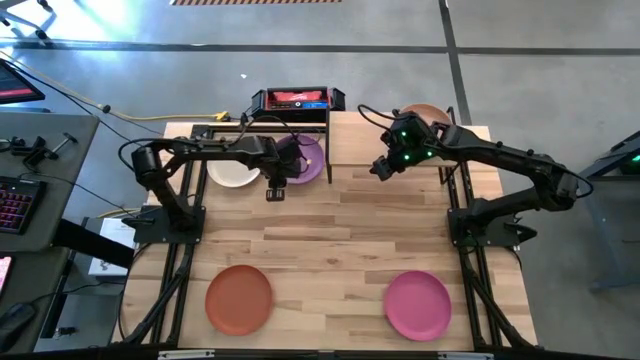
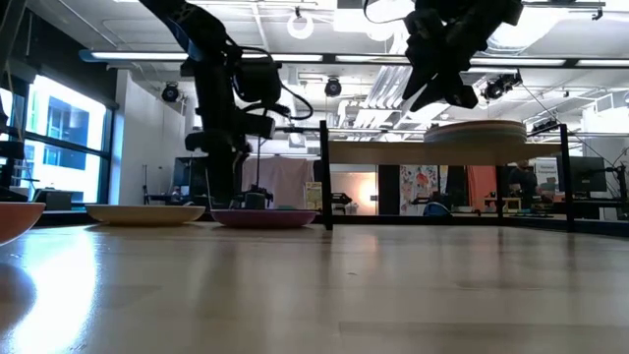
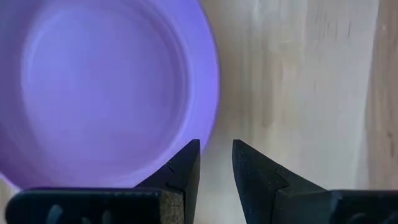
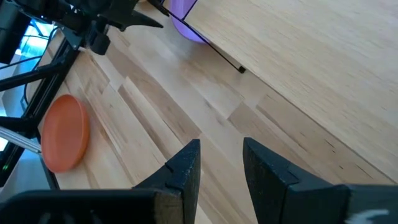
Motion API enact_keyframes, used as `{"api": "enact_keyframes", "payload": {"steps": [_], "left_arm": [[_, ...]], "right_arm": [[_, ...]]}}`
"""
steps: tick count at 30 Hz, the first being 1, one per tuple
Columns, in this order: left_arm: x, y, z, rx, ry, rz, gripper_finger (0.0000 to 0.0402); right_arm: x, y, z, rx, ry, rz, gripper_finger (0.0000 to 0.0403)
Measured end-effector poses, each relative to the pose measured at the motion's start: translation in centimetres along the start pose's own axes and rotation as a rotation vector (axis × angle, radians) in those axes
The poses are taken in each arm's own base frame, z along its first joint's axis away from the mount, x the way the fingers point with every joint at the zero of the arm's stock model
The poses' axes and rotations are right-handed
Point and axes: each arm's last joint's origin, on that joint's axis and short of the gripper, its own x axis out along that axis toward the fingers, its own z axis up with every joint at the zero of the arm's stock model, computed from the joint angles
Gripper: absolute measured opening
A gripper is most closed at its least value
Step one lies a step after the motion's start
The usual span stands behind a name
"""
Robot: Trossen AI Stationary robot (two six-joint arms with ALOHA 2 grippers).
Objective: Place and stack plates onto a shelf
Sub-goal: Put the purple plate on the shelf
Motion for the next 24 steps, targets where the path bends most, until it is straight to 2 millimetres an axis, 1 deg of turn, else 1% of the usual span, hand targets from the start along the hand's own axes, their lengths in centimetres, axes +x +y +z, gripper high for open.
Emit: {"api": "enact_keyframes", "payload": {"steps": [3,8,19,24], "left_arm": [[0.6,0.1,0.3,0.042,-0.015,0.006,0.0085],[1.4,0.0,0.3,0.048,0.012,-0.011,0.0085],[1.6,0.3,0.5,0.054,-0.002,0.017,0.0085],[2.6,0.1,0.5,0.058,0.026,-0.003,0.0085]], "right_arm": [[0.0,0.0,0.0,-0.006,0.0,0.0,0.0103],[0.0,0.0,0.0,-0.011,0.0,0.0,0.0103],[0.0,0.0,0.0,-0.025,0.002,-0.002,0.0103],[0.0,0.0,0.0,-0.025,0.002,-0.002,0.0103]]}}
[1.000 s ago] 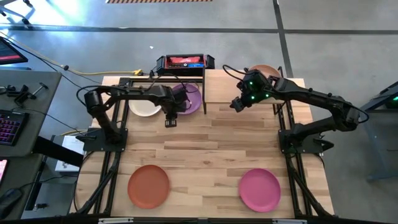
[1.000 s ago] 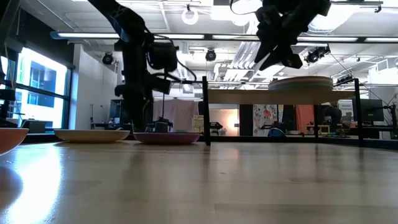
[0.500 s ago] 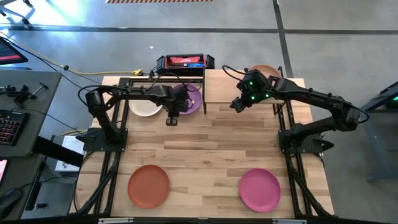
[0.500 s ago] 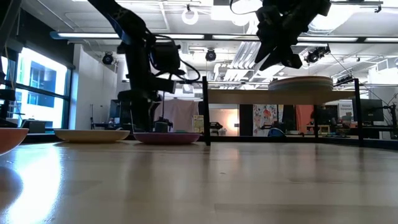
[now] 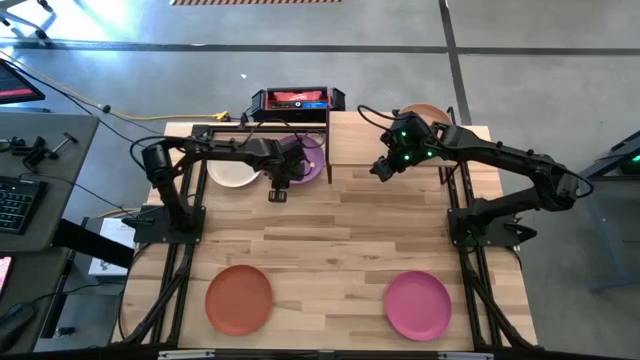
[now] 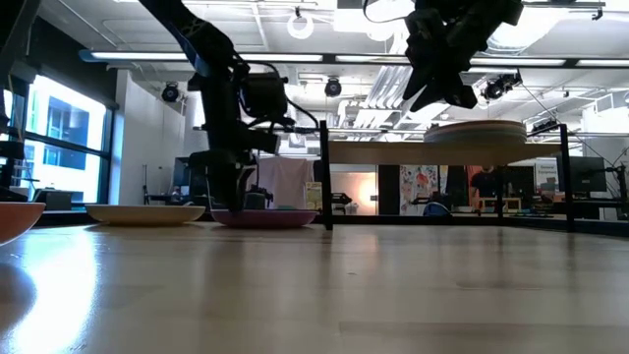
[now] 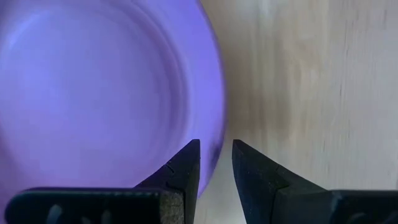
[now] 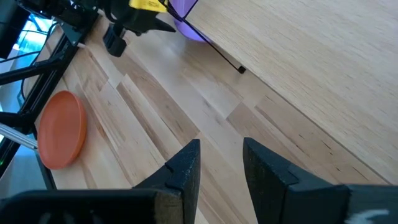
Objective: Place and stack plates onto a shelf
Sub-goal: Put the purple plate on the shelf
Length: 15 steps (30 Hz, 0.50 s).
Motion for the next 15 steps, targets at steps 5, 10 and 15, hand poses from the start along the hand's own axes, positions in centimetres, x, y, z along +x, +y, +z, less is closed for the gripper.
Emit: {"api": "enact_keyframes", "payload": {"steps": [5,10,15], "left_arm": [[0.71,0.31,0.07,-0.066,0.002,0.016,0.0085],[0.68,0.42,0.08,-0.067,-0.003,0.021,0.0085],[1.09,0.35,0.22,-0.061,-0.003,0.02,0.0085]], "right_arm": [[0.01,0.0,0.0,0.001,0.001,0.0,0.0103],[0.01,0.01,0.02,0.0,-0.001,0.001,0.0103],[0.01,0.0,0.01,0.0,0.0,0.0,0.0103]]}}
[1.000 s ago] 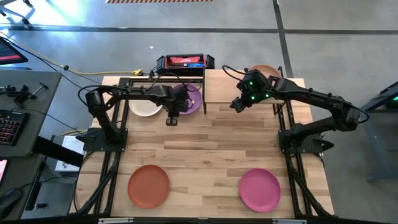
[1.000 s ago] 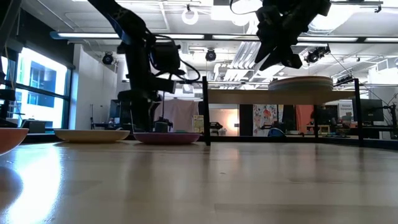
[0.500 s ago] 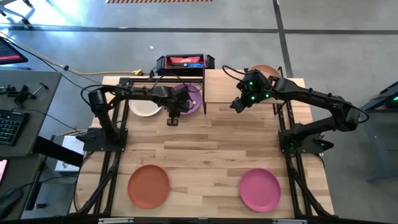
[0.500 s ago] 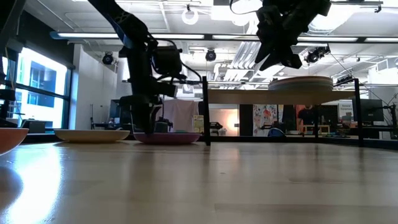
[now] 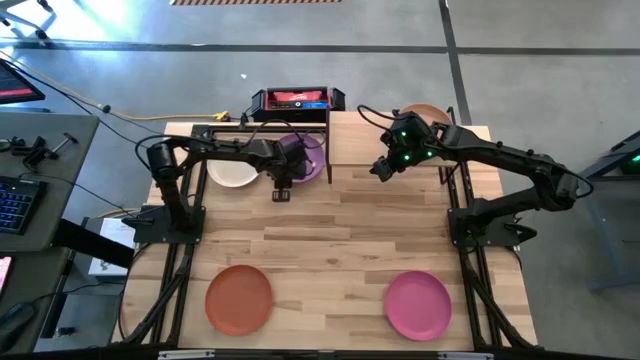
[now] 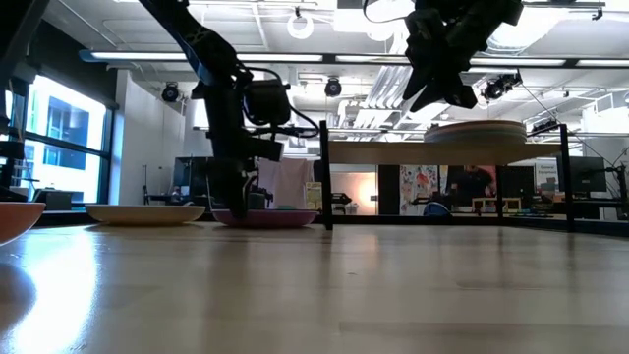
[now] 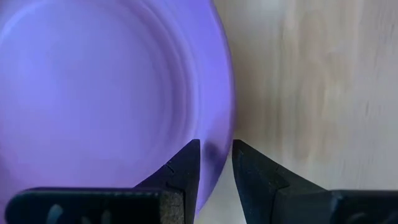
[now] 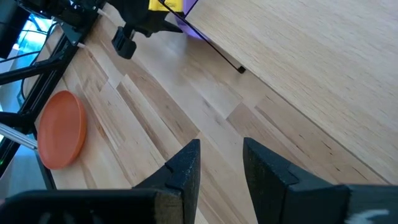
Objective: Place and stack plates onto a shelf
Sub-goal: Put the purple plate on the shelf
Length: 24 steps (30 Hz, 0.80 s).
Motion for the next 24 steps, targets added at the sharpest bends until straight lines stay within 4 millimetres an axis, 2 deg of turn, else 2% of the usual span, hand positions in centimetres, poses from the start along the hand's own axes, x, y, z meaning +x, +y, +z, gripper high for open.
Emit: {"api": "enact_keyframes", "payload": {"steps": [5,11,16,24], "left_arm": [[0.5,-0.1,-0.1,-0.002,0.025,-0.003,0.0073],[0.5,0.0,0.1,0.002,0.017,0.012,0.0011],[-0.2,-0.1,0.1,0.003,0.016,0.04,0.0009],[-2.8,0.0,0.0,-0.017,-0.029,0.102,0.0002]], "right_arm": [[0.0,0.0,0.0,0.0,0.0,0.0,0.0103],[0.0,0.0,0.0,0.0,-0.001,0.0,0.0103],[0.0,0.0,0.0,-0.001,-0.005,0.003,0.0103],[0.0,0.0,0.1,-0.002,-0.006,0.003,0.0103]]}}
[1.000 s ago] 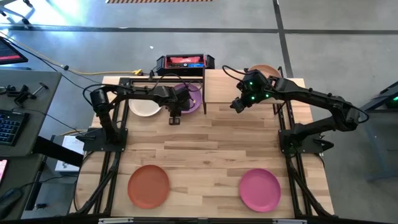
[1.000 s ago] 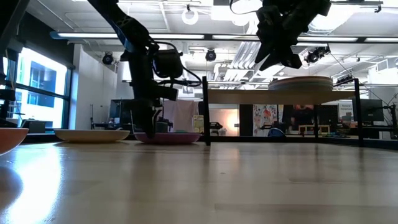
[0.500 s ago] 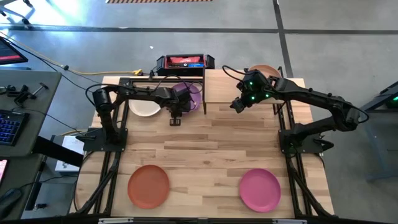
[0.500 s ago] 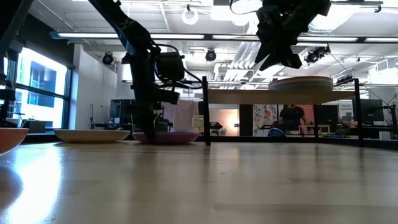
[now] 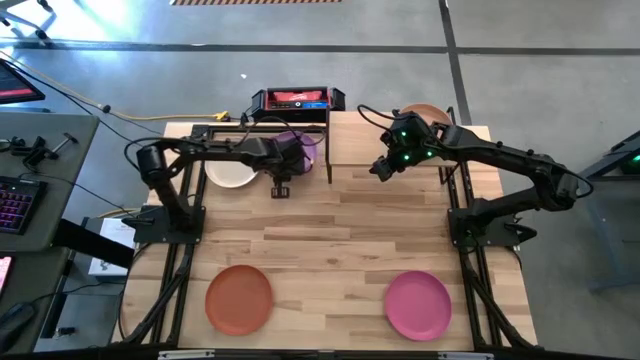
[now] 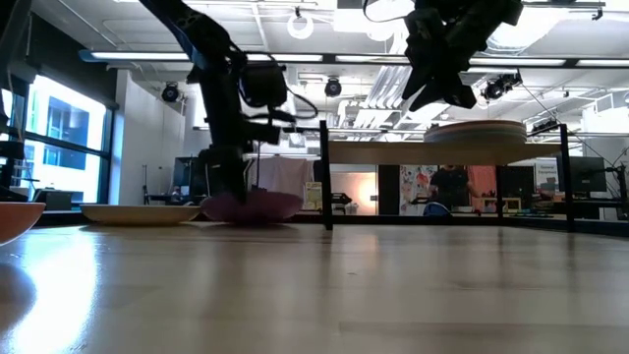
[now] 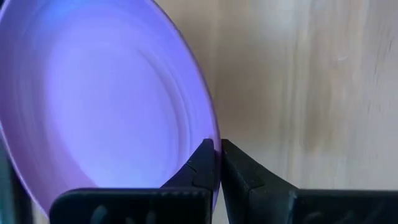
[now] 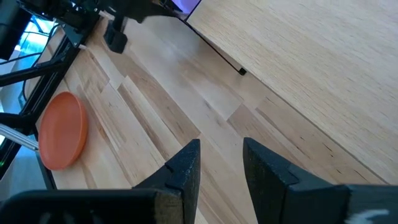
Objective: Place and stack plates onto a shelf
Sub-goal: Put the purple plate on the shelf
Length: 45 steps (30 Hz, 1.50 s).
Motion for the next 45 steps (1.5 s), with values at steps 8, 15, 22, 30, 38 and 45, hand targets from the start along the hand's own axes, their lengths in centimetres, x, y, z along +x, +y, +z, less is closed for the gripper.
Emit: {"api": "enact_keyframes", "payload": {"steps": [8,15,22,30,38,45], "left_arm": [[-4.0,0.6,0.0,-0.032,-0.108,0.098,0.0001],[-8.8,1.3,-0.9,-0.075,-0.2,0.28,0.0001],[-13.8,1.8,-1.3,-0.097,-0.428,0.408,0.0001],[-18.0,2.1,0.1,-0.033,-0.745,0.594,0.0001],[-19.3,2.5,1.0,-0.023,-0.911,0.645,0.0001],[-20.2,3.0,1.9,0.022,-0.933,0.689,0.0001]], "right_arm": [[0.0,0.0,0.0,0.0,0.0,0.0,0.0103],[0.0,0.1,0.1,-0.005,-0.015,0.008,0.0103],[-0.1,0.6,1.1,-0.035,-0.112,0.063,0.0103],[-0.7,2.0,3.0,-0.119,-0.319,0.186,0.0103],[-3.1,3.4,4.4,-0.244,-0.566,0.306,0.0103],[-6.6,4.0,4.9,-0.327,-0.772,0.362,0.0103]]}}
